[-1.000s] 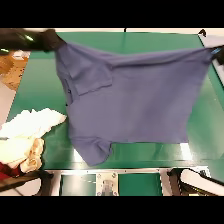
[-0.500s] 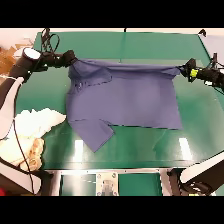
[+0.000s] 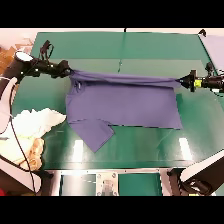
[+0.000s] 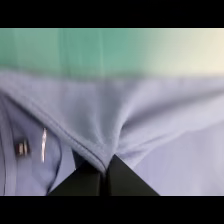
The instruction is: Fold the shirts.
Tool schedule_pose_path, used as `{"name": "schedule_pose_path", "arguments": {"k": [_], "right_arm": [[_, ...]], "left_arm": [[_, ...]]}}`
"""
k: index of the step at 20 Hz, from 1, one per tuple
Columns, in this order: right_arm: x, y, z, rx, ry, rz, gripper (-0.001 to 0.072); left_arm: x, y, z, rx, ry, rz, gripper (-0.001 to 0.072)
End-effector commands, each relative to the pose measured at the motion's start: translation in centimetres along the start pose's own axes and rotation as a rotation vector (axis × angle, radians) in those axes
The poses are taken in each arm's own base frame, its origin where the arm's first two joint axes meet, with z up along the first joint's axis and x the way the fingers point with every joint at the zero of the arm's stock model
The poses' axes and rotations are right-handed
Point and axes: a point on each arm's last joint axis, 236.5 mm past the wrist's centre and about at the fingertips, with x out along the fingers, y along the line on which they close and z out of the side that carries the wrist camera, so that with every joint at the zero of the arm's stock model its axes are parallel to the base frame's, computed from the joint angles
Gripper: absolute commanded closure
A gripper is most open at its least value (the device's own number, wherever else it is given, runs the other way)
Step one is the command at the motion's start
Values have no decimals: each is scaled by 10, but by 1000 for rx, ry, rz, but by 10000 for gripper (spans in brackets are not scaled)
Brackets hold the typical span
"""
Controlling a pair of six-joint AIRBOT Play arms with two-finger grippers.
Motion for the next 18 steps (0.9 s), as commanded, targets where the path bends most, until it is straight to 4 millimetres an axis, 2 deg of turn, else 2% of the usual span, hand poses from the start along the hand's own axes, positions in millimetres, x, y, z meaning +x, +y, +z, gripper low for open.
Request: {"name": "schedule_pose_path", "arguments": {"k": [1,5,9,10,11,12,13,15,16,17,18], "right_arm": [[-1,-22,-35,-18,151,-94,697],[1,-41,-51,-31,222,-200,697],[3,-48,-60,-28,262,-251,696],[4,-48,-64,-23,280,-261,675],[1,-50,-68,-7,296,-274,517],[-5,-52,-72,15,317,-306,434],[-16,-57,-74,27,336,-364,417],[-46,-62,-78,49,348,-496,423],[-63,-61,-79,54,338,-562,498],[-77,-57,-80,52,320,-607,604],[-89,-53,-84,58,305,-643,661]], "left_arm": [[0,17,-42,-8,173,66,678],[16,31,-83,10,294,146,678],[18,30,-89,-10,309,145,678],[16,29,-93,-14,330,139,677],[14,25,-99,-30,355,129,590],[10,22,-104,-47,384,123,238],[2,18,-105,-74,404,118,109],[-20,8,-102,-109,448,104,108],[-32,4,-105,-131,485,99,109],[-41,0,-112,-155,526,97,110],[-50,-4,-123,-163,571,98,148]]}}
